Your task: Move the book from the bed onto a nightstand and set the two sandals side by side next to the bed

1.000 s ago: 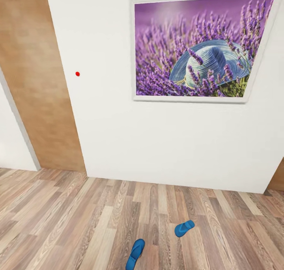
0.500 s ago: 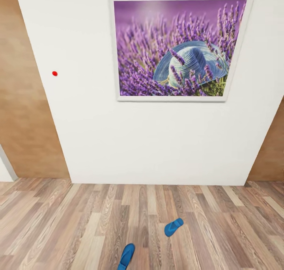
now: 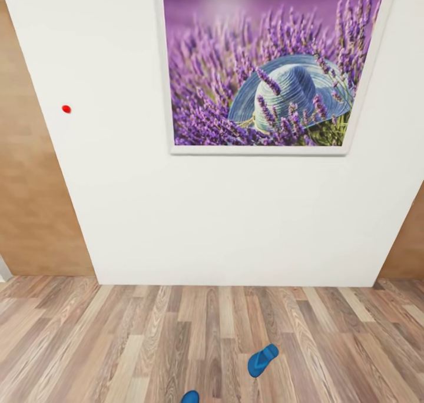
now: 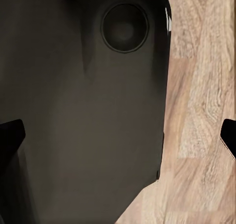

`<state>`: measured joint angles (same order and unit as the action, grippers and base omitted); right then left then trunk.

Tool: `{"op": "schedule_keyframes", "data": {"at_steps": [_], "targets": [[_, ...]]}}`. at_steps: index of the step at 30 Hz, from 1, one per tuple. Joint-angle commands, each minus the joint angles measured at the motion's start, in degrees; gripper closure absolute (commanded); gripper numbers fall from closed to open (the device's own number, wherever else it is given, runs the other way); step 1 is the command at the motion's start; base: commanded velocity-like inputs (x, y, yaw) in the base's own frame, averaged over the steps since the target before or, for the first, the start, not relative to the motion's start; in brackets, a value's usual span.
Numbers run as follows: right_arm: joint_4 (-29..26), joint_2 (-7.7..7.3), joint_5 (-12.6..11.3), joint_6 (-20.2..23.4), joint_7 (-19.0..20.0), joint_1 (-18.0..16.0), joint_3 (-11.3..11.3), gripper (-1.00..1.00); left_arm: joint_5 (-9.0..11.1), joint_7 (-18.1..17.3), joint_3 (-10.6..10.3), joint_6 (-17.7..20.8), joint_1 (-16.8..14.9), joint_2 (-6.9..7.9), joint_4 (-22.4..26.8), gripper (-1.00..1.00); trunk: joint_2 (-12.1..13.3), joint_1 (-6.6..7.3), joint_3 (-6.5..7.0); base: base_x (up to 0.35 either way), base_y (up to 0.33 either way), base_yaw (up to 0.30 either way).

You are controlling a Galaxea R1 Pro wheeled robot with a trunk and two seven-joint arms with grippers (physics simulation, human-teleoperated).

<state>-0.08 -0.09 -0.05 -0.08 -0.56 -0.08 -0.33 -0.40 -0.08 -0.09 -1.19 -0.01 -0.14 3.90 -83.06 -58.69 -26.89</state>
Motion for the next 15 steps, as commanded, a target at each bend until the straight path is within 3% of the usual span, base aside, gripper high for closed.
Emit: {"op": "schedule_keyframes", "data": {"at_steps": [1, 9, 15], "targets": [[-0.01, 0.0, 0.0, -0.01, -0.06, -0.01, -0.03, -1.0, -0.04, -0.01, -0.02, -0.12, -0.03, 0.02, 0.01, -1.0, -0.02, -0.03, -0.04, 0.328, 0.0, 0.0], [-0.01, 0.0, -0.02, -0.01, -0.06, -0.01, -0.03, -1.0, -0.04, -0.01, 0.0, -0.13, -0.01, 0.02, 0.04, -1.0, -0.02, -0.03, -0.04, 0.288, 0.0, 0.0], [-0.01, 0.0, -0.03, -0.01, -0.06, -0.01, -0.03, -1.0, -0.04, -0.01, 0.0, -0.13, 0.0, 0.02, 0.05, -1.0, -0.02, -0.03, -0.04, 0.121, 0.0, -0.039]]}}
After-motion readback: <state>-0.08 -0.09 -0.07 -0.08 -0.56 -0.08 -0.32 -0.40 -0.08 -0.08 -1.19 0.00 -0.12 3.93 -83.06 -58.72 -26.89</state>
